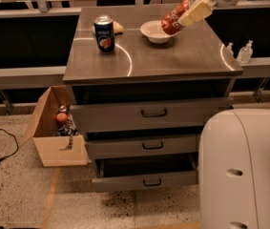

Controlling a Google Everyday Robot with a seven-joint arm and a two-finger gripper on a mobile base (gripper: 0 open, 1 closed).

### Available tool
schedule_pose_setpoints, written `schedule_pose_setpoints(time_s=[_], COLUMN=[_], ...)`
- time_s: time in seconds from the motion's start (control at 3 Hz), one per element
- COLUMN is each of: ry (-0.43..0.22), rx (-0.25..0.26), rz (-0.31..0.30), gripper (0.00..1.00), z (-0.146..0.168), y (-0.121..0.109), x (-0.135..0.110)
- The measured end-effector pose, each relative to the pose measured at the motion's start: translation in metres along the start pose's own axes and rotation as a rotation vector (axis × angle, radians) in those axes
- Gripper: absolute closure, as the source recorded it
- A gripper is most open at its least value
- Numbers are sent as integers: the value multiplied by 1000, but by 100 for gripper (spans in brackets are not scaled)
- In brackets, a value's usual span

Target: Pick coke can from paper bowl and place on counter

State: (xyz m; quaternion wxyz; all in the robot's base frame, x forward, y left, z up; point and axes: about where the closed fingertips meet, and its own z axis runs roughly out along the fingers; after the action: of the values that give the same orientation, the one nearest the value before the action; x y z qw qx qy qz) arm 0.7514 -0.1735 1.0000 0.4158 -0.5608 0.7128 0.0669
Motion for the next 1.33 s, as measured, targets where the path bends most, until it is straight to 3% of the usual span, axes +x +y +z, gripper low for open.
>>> schedule_pose_setpoints(time_s=[0.33, 1.33], ry=[114, 262], rx=[-71, -172], rz=[-102, -301], gripper=[100, 100], z=[10, 47], y=[18, 33], x=[4, 9])
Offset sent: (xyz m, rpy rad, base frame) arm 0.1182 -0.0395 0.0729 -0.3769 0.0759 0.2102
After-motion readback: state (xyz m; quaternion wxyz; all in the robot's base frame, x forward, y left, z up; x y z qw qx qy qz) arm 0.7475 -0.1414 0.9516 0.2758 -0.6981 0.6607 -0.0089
